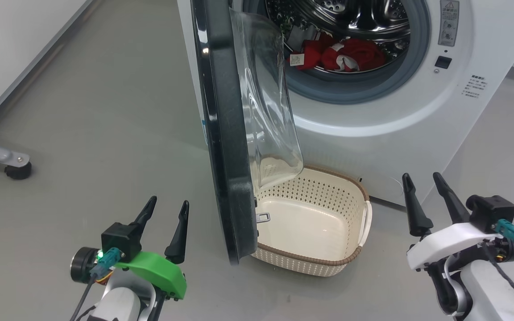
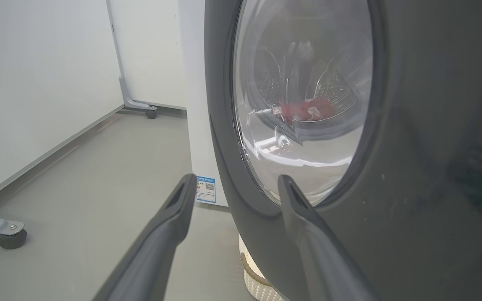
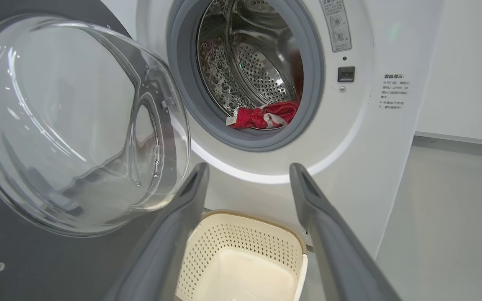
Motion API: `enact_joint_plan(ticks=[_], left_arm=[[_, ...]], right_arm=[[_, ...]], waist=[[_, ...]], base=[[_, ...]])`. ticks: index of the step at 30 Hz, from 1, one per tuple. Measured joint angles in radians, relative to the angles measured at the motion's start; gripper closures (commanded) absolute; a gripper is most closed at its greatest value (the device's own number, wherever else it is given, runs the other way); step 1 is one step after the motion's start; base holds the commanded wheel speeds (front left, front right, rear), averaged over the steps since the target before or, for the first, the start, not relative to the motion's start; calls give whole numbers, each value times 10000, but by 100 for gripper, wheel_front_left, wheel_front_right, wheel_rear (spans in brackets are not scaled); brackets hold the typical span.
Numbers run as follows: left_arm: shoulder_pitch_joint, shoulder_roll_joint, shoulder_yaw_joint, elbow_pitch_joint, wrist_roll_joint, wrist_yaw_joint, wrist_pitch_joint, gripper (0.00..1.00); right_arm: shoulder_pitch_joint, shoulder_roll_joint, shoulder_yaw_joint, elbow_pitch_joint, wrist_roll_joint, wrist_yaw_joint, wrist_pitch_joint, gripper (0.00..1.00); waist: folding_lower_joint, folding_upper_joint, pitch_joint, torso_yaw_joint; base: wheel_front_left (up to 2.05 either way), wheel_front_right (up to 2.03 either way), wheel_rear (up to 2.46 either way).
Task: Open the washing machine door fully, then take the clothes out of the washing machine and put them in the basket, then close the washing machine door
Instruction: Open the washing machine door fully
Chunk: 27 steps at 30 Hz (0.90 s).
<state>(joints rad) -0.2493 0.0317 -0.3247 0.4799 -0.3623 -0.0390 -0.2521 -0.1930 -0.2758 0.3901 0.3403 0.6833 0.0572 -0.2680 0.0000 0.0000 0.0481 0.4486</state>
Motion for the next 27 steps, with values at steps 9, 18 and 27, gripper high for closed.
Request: enact_joint_plan(ticks=[9, 18, 27], left_arm=[[81, 0, 13, 79, 0, 0, 0, 0], [85, 0, 19, 81, 0, 0, 0, 0], [86, 0, 19, 82, 0, 0, 0, 0]], right_arm=[[0, 322, -67, 100, -1302, -663, 84, 0], [35, 654, -366, 10, -1871, -955, 84, 0], [218, 876, -545, 38, -2316, -1034, 86, 0]], waist=[[0, 0, -42, -48], [0, 0, 4, -76], [0, 0, 39, -77]], base=[[0, 0, 0], [0, 0, 0], [0, 0, 0]])
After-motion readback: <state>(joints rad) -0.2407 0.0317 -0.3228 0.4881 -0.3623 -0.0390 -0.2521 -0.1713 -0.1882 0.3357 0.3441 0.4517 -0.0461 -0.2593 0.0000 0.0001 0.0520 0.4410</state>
